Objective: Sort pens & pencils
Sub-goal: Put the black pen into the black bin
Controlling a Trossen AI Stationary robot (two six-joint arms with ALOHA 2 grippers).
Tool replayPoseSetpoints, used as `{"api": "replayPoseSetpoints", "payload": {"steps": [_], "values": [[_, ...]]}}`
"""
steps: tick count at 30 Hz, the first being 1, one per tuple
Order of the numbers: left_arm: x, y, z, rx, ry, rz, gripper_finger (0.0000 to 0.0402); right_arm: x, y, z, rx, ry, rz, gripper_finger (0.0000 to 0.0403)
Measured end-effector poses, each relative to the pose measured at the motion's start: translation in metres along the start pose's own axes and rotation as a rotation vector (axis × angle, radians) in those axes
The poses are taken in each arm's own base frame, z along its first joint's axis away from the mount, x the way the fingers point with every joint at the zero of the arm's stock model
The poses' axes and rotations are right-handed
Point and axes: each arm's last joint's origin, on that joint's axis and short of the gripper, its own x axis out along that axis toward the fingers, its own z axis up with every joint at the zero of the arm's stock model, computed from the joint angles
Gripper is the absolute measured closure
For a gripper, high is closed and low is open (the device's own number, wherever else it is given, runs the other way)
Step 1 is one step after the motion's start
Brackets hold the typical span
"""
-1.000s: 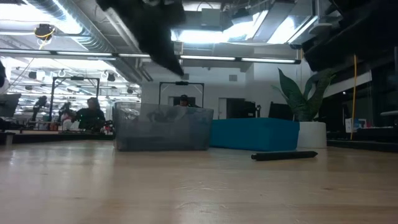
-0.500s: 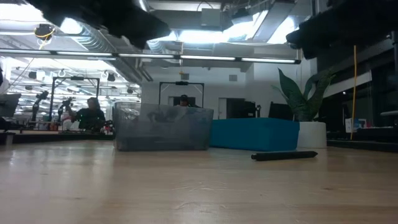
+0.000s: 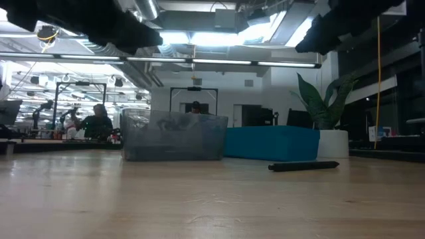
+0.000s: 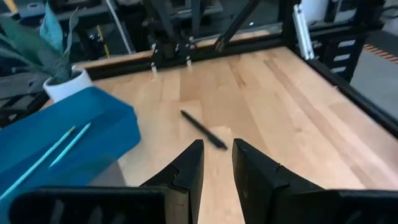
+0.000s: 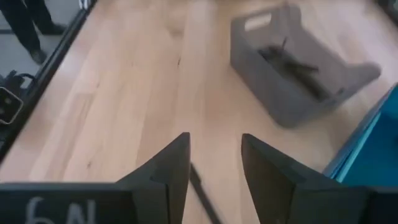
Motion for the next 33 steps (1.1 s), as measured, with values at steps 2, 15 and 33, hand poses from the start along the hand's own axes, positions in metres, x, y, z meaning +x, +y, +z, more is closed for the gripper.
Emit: {"api": "replayPoseSetpoints", "payload": {"steps": [2,15,33], "values": [[-0.001,-0.002,-0.003,0.000,0.002,0.010,0.0323,0.002,-0.001,0.006,0.025,0.062,0.010,0.0258],[-0.014,-0.008,-0.025,-0.006,-0.142,-0.015,0.0323,0.067,0.014,0.009,0.013,0.504,0.081,0.0258],[-0.014,-0.010,-0.026,0.020,-0.139,-0.085,0.0323,0.125,0.022,-0.014,-0.190,0.841,0.049,0.0258]]}}
